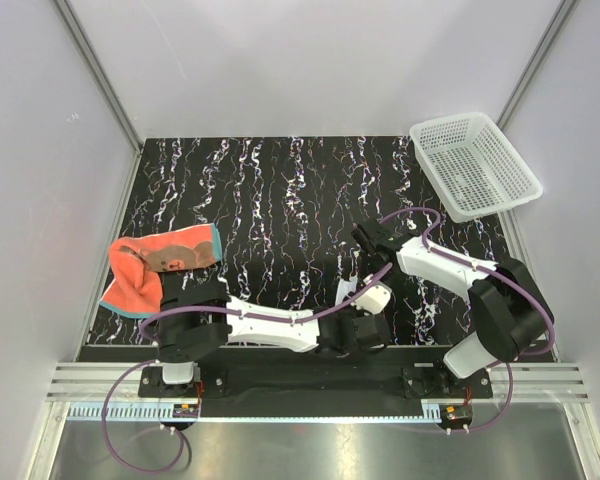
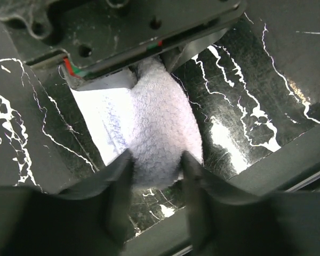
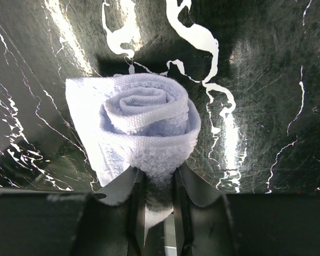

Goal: Roll the towels
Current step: Roll the towel

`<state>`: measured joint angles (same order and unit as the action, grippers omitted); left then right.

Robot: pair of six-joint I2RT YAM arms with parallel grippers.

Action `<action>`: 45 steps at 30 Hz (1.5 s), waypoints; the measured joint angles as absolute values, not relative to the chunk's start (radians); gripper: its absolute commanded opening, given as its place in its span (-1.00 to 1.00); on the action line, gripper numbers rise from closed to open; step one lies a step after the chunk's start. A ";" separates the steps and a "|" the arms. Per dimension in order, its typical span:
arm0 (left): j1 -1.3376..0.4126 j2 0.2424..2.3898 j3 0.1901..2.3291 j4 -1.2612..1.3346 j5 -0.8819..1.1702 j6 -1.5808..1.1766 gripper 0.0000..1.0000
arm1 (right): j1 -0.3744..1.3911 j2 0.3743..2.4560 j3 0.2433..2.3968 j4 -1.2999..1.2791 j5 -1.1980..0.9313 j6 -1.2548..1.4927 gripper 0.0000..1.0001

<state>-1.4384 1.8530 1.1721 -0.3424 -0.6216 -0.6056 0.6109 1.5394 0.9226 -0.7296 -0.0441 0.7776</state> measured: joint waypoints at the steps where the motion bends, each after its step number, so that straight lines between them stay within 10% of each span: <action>1: -1.439 1.854 1.172 -0.342 -0.622 -0.610 -0.43 | 0.611 1.539 0.923 -0.729 -0.044 0.777 -0.43; 11: -1.438 1.830 1.117 -0.299 -0.638 -0.633 -0.99 | 0.611 1.539 0.950 -0.761 -0.026 0.775 0.74; 24: -1.345 1.637 0.828 -0.028 -0.473 -0.696 -1.00 | 0.514 1.389 1.055 -0.750 0.035 0.784 0.77; 45: -1.023 1.510 0.441 0.518 0.002 -0.916 -1.00 | 0.495 1.252 0.543 -0.155 -0.302 0.888 0.60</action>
<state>-1.0229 1.5105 0.4412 0.5179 0.0021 -0.9165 0.4950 1.2518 0.5434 -0.1551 -0.3023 0.8883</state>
